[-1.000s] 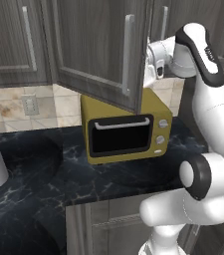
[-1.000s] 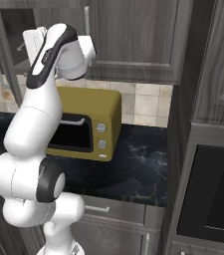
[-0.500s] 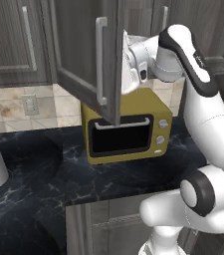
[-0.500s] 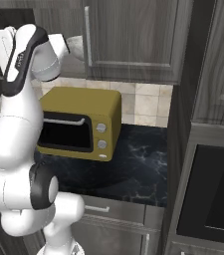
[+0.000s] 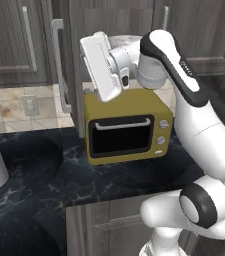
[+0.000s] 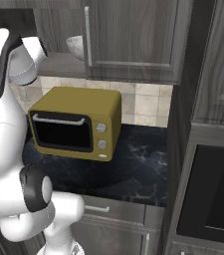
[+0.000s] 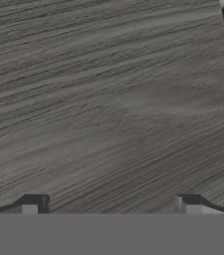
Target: Move the bowls from the cabinet to the plates on the dining table.
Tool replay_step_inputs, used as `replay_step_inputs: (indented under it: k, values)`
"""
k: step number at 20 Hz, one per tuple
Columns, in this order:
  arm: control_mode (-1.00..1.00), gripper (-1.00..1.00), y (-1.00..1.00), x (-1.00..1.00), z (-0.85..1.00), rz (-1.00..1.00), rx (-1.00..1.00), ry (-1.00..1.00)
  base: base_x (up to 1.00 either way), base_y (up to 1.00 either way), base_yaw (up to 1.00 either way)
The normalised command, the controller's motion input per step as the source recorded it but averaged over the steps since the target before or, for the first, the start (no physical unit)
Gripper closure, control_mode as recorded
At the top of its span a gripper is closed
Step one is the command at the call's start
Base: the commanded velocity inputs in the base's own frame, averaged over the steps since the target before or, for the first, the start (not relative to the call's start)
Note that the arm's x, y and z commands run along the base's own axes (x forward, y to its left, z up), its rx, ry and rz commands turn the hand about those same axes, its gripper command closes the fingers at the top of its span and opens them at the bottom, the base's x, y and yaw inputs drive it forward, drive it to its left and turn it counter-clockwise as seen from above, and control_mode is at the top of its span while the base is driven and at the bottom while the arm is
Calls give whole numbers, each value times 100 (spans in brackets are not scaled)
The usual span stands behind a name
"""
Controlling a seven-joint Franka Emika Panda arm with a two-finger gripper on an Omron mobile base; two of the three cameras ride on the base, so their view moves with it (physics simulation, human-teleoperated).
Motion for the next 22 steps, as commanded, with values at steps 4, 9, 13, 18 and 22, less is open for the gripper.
replay_step_inputs:
  k: [4,9,13,18,22]
  values:
    - [-100,-100,28,0,0,0,-2,0,0,0,0]
    - [-100,-100,0,0,-5,0,-6,-2,0,0,0]
    - [-100,-100,-33,-41,-5,-1,-6,-11,0,0,0]
    - [-100,-100,-45,-88,0,-10,-11,-24,0,0,0]
    - [-100,-100,-61,-77,0,-15,-16,-26,0,0,0]
